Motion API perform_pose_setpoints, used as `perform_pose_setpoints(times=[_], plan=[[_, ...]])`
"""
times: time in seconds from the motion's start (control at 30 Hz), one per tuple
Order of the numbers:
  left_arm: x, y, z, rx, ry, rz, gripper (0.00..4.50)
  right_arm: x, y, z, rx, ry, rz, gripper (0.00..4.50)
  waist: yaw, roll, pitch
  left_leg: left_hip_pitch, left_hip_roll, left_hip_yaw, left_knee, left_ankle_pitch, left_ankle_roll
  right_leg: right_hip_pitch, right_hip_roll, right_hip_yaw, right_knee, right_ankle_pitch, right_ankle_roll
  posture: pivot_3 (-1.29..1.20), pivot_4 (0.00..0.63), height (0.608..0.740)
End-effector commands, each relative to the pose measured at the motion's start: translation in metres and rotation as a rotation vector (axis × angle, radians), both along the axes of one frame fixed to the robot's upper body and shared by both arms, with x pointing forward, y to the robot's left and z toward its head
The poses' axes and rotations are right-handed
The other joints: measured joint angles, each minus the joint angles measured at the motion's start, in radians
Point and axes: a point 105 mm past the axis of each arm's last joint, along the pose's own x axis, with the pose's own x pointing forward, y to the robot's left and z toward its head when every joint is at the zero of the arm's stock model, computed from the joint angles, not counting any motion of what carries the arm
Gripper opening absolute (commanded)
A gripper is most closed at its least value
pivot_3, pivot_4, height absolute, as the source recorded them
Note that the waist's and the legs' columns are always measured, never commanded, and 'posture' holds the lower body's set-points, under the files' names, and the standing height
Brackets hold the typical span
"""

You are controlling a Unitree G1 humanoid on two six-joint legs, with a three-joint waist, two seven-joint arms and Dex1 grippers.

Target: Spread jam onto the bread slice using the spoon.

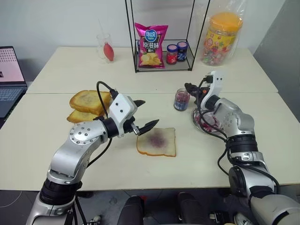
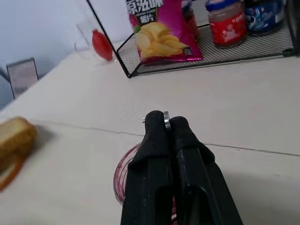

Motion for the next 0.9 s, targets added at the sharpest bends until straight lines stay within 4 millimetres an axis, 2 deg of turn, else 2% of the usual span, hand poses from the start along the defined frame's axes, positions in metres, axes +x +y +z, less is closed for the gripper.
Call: perform_pose_setpoints(times=[0.03,0.9], plan=[[0.0,-0.002,0.01,-0.005,-0.05,-0.01,4.37,0.001,-0.004,0.028,0.09,-0.044,-0.007,0.01,0.0,0.0,0.0,0.0,0.0,0.0,0.0,0.0,0.0,0.0,0.0,0.0,0.0,0.0,0.0,0.0,0.15,0.74],[0.002,-0.004,0.011,0.004,-0.063,-0.019,4.37,0.001,-0.018,0.047,0.272,-0.006,-0.041,0.01,0.0,0.0,0.0,-0.001,0.0,0.0,0.0,0.0,0.0,0.0,0.0,0.0,0.0,0.0,0.0,0.0,0.15,0.74]])
